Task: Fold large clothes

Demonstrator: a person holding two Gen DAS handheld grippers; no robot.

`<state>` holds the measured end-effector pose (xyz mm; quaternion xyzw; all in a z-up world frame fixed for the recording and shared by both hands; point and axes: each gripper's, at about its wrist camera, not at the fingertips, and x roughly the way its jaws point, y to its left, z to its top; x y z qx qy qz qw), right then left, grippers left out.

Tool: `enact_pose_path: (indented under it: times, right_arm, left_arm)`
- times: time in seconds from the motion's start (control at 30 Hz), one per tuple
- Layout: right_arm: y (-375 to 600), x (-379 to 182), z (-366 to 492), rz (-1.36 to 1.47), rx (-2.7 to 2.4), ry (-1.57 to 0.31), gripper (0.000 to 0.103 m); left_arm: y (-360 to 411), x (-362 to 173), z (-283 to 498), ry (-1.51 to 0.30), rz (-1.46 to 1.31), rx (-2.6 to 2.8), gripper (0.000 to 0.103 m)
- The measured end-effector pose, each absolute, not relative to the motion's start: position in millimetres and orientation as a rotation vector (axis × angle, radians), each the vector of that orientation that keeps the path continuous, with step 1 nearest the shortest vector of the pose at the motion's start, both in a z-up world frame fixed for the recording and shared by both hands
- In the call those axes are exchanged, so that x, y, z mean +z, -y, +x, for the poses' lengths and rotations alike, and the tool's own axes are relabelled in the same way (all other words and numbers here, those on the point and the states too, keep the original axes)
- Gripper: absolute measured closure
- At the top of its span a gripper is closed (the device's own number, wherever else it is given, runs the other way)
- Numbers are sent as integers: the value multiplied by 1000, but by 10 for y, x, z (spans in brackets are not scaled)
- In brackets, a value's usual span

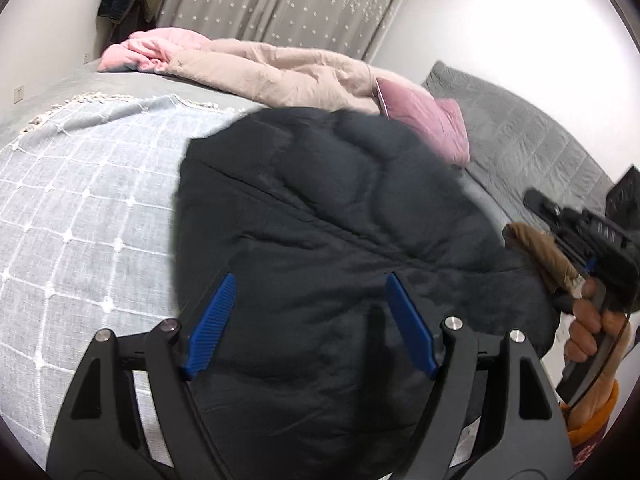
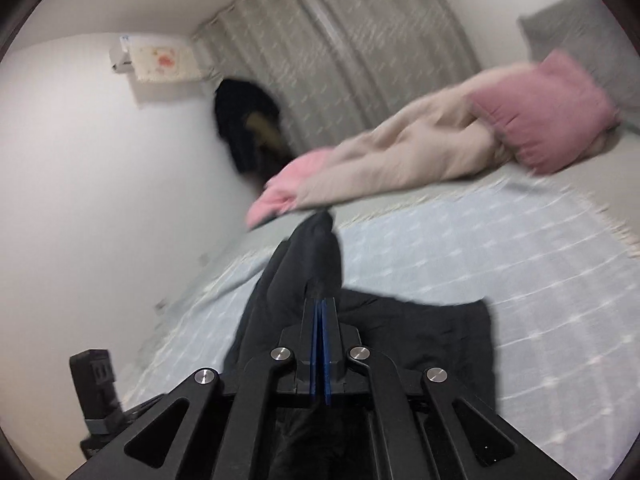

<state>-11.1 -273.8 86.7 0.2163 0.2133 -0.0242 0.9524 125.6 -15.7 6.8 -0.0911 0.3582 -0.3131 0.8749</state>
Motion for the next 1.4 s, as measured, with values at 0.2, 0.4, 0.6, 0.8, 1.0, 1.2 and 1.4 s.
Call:
enact_pose_path:
  times: [0.2, 0.4, 0.6, 0.8, 1.0, 1.2, 1.4]
  right_arm:
    - [3253, 491, -233, 628, -44, -546, 98]
    - [3278, 538, 79, 737, 96, -594, 30]
    - [2756, 160, 680, 694, 184, -859, 89]
    - [2486, 801, 223, 476, 82, -583, 97]
    - [2715, 606, -157, 448, -176, -602, 97]
    - [2860, -14, -126, 444, -350, -861, 83]
    - [2939, 27, -250, 441, -366, -816, 34]
  left_arm:
    - [527, -12, 1152, -724, -16, -659, 26]
    - [567, -13, 1121, -717, 8, -658, 25]
    - [588, 15, 1101, -718, 40, -646, 25]
    - [506, 189, 1066, -667, 27, -615, 23]
    - [475, 52, 1203, -733, 38, -544, 23]
    - [471, -61, 1316, -836, -49, -598, 19]
    - [364, -143, 1455, -918, -118, -608, 15]
